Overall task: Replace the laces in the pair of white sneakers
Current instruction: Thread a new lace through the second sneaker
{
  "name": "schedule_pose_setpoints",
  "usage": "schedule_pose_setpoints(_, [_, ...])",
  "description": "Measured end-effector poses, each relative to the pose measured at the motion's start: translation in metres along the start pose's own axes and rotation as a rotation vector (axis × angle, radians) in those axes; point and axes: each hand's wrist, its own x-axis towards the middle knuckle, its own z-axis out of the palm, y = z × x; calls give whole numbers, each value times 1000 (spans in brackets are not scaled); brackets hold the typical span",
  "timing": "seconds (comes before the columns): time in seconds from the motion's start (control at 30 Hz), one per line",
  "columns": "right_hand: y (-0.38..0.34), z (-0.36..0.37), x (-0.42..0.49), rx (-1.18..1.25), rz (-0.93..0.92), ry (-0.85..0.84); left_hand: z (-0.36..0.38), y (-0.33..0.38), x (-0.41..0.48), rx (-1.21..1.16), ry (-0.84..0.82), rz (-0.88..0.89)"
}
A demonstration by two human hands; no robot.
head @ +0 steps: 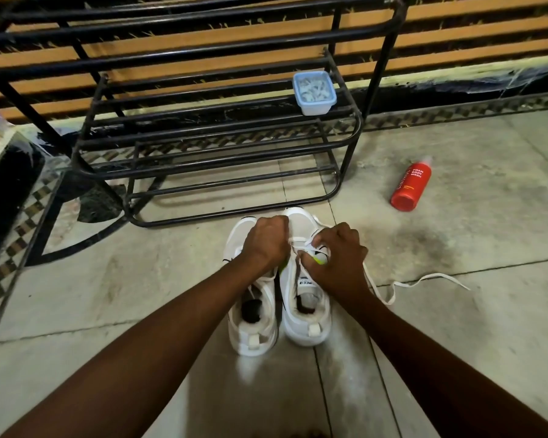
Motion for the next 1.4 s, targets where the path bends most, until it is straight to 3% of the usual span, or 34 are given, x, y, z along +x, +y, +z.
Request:
schedule_pose_setpoints(0.1, [9, -2, -12, 129, -230, 81, -6, -2, 0, -37, -9, 36])
schedule_pose_setpoints(0.2, [19, -3, -19, 201, -439, 48, -13, -4, 0, -148, 23, 18])
schedule_pose_setpoints(0.27, [21, -3, -21, 198, -459, 36, -21, -7, -1, -253, 47, 0])
schedule_pose_setpoints(0.37, [22, 3, -25, 171, -449, 34, -36, -11, 1, -379, 224, 17])
schedule_pose_setpoints(0.47, [23, 5, -28, 139, -410, 5, -48, -2, 4, -917, 239, -114])
schedule_pose_setpoints(0.53, [24, 6, -29, 124, -387, -10, -51, -4, 4, -1047, 175, -124])
schedule_pose_setpoints(0.57, [24, 6, -29, 119, -380, -18, -51, -9, 4, -924, 158, -18])
schedule_pose_setpoints(0.67, [24, 7, -29, 124, -380, -48, -49, -27, 1, -130, 40, 442])
schedule_pose_setpoints(0.77, [25, 7, -28, 120, -385, -54, -39, -37, 3, 429, -13, 478])
schedule_pose_setpoints(0.83, [26, 8, -27, 134, -381, -62, -39, -39, 7, 456, 85, 498])
schedule_pose_setpoints(0.9, [26, 8, -27, 138, -371, -67, -43, -39, 8, 63, 164, 424])
schedule_pose_setpoints(1.0, [26, 8, -28, 145, -370, -67, -48, -33, 6, -944, 66, 214])
schedule_pose_setpoints(1.03, [26, 8, -27, 139, -376, -62, -47, -30, 4, -1112, 46, 192])
schedule_pose_setpoints(1.07, [25, 8, -27, 130, -378, -60, -44, -29, 2, -1136, 49, 210])
schedule_pose_setpoints(1.1, [25, 8, -27, 123, -376, -63, -42, -30, 1, -1028, 72, 269])
schedule_pose_setpoints(1.13, [24, 8, -27, 119, -374, -69, -40, -34, 1, -762, 119, 367])
schedule_pose_setpoints(1.2, [24, 8, -28, 115, -374, -75, -36, -43, 3, -8, 134, 576])
schedule_pose_setpoints(1.27, [24, 8, -28, 117, -376, -76, -37, -47, 4, 468, 70, 588])
schedule_pose_setpoints(1.33, [24, 7, -28, 122, -368, -78, -41, -43, 4, 545, 82, 586])
schedule_pose_setpoints(1.4, [23, 6, -29, 125, -354, -84, -49, -38, 2, 246, 177, 531])
